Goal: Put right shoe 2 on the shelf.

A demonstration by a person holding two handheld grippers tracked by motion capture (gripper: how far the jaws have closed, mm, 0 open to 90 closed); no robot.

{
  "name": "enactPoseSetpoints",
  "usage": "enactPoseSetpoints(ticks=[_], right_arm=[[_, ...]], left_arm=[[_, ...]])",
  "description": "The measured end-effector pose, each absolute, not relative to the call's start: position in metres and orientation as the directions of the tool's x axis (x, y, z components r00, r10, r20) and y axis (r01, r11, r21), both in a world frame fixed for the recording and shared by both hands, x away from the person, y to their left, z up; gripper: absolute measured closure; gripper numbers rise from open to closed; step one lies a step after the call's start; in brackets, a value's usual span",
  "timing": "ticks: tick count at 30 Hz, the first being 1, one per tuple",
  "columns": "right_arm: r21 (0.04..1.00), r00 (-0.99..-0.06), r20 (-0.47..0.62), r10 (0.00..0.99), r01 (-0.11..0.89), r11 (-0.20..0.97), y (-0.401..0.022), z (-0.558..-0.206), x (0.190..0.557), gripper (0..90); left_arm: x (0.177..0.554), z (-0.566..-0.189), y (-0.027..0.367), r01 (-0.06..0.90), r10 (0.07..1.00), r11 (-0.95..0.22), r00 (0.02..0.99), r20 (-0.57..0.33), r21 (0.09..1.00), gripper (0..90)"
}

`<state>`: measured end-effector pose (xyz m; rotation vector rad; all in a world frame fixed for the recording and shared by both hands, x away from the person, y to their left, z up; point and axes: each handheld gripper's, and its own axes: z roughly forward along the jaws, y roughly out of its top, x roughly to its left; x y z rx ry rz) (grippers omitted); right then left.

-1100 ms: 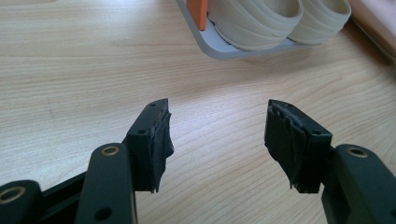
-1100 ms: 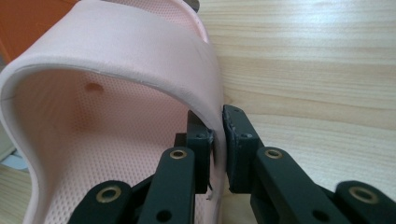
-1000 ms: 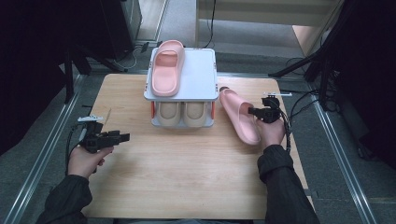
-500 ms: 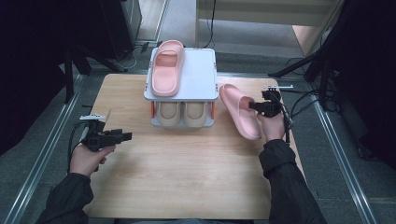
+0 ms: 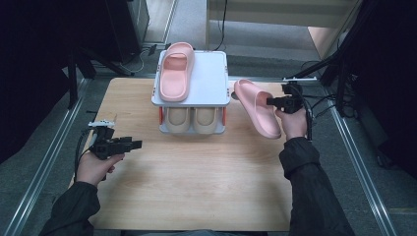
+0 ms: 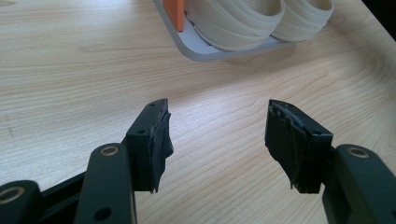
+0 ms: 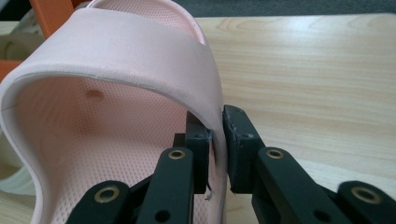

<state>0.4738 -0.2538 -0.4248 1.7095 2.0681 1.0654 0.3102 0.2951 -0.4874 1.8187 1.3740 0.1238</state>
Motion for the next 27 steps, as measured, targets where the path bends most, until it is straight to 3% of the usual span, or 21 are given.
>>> enactPoseSetpoints(ticks=[16, 27], right_arm=[[0.711, -0.31, 0.205, 0.929, 0.699, 0.076, -0.246, -0.351, 0.494, 80.9], [0.73, -0.342, 0.203, 0.918, 0.678, 0.091, -0.218, -0.316, 0.506, 79.8]], left_arm=[[0.308, -0.486, 0.291, 0.745, 0.828, -0.072, 0.416, -0.376, 0.663, 39.9], [0.307, -0.484, 0.285, 0.738, 0.82, -0.085, 0.434, -0.374, 0.67, 39.7]])
